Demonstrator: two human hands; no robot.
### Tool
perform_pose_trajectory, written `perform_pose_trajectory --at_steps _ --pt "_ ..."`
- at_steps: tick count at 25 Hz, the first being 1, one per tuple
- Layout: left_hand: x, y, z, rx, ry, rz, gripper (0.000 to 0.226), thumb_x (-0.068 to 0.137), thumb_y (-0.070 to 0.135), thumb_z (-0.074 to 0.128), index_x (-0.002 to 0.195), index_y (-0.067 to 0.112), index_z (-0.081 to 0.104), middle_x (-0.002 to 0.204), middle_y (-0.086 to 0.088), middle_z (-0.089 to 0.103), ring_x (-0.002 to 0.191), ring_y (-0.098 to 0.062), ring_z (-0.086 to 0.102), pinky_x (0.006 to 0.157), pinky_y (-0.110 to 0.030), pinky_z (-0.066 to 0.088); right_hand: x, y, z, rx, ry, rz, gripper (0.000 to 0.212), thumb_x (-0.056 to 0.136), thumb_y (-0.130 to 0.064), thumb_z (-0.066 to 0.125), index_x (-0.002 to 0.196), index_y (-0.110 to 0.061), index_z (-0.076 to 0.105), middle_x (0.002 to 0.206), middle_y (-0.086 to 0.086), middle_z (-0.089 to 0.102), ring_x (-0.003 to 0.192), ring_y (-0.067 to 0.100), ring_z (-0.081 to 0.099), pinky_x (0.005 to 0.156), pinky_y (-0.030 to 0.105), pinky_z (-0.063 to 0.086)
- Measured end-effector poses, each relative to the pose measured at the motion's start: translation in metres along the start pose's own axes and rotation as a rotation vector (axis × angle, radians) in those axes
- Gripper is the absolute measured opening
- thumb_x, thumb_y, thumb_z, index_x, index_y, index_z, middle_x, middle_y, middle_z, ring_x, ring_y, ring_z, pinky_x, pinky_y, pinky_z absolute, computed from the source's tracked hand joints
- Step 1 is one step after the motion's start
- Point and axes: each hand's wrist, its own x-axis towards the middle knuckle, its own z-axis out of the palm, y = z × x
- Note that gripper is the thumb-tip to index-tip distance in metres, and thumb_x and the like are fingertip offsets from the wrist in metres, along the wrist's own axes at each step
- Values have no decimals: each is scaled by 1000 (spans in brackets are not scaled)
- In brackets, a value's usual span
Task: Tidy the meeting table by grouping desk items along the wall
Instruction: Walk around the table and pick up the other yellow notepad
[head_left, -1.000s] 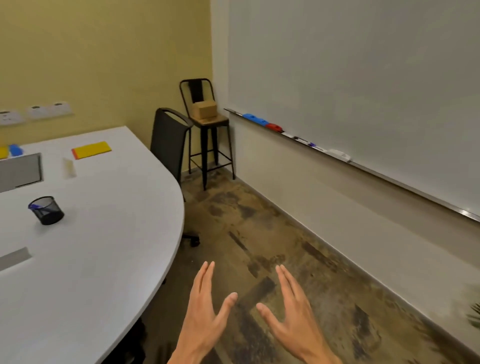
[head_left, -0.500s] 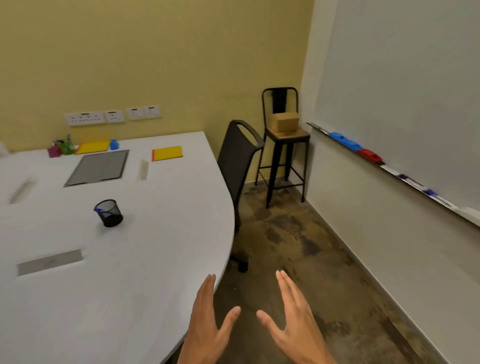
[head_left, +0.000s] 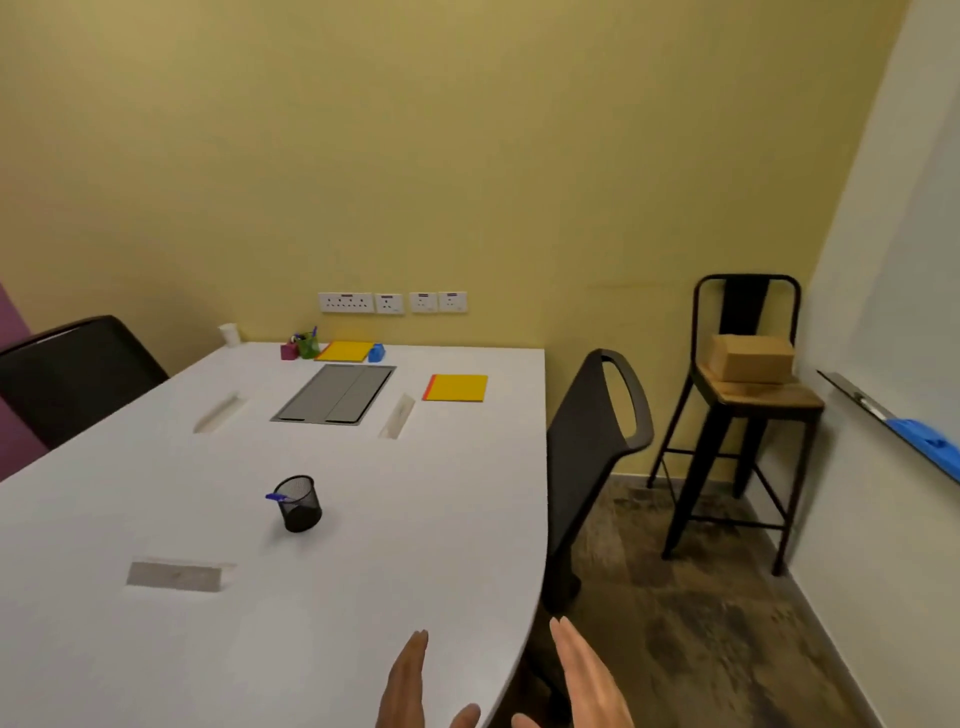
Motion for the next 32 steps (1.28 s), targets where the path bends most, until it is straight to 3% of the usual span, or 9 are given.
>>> perform_pose_trajectory --at_steps 1,3,5,8,10,15,20,24,32 --pt "13 -5 9 5 22 -3 88 56 92 54 131 78 12 138 48 29 129 26 25 102 0 24 16 5 -2 -10 -25 -32 94 45 -106 15 118 -76 -36 151 -24 -15 145 -3 1 115 15 4" --pt "47 -7 31 27 54 -18 86 56 94 51 129 78 9 141 40 34 129 26 24 105 -14 29 54 19 -7 -3 -52 -58 95 47 -106 15 107 -71 -50 151 -24 -16 143 -3 0 114 16 2" --pt "84 5 48 31 38 -1 85 56 95 47 132 75 13 145 29 33 132 17 28 105 -26 30 94 36 -12 -21 -23 -82 95 57 -104 24 114 -71 -46 151 -30 -13 147 -1 2 117 19 4" --pt "140 21 70 -5 -13 -34 95 57 98 39 138 53 23 153 15 30 142 -7 32 108 -29 32 152 49 -33 -96 15 -107 87 74 -93 38 131 -72 -24 148 -35 -22 151 2 2 120 25 5" --pt "175 31 78 23 -53 -49 104 55 101 30 141 46 15 159 14 20 146 -8 24 114 -31 30 185 49 -51 -130 22 -107 84 79 -87 40 136 -66 -18 148 -37 -24 151 1 0 122 30 6" --pt "261 58 97 86 -77 -64 105 50 104 18 140 51 8 162 17 8 149 -8 17 119 -43 29 272 55 -89 -138 33 -149 83 83 -83 39 140 -64 -17 158 -32 -17 149 -2 -3 120 31 2" --pt "318 75 125 75 -23 -63 95 55 102 23 137 56 10 162 17 11 148 -7 19 117 -38 31 352 71 -127 -203 -6 -316 84 86 -79 42 144 -60 -16 162 -27 -12 147 -3 -11 122 34 4" --pt "361 96 169 91 49 -87 90 58 100 26 136 60 9 162 18 10 148 -8 18 116 -38 31 414 99 -167 -188 1 -419 88 87 -76 44 151 -51 -11 165 -23 -8 153 4 -5 123 35 6" --pt "434 170 269 136 193 -188 88 69 91 36 143 51 13 161 17 13 148 -7 19 116 -35 28 508 195 -263 -67 -26 -566 82 89 -75 42 147 -57 -13 165 -24 -3 152 -1 -8 126 34 5"
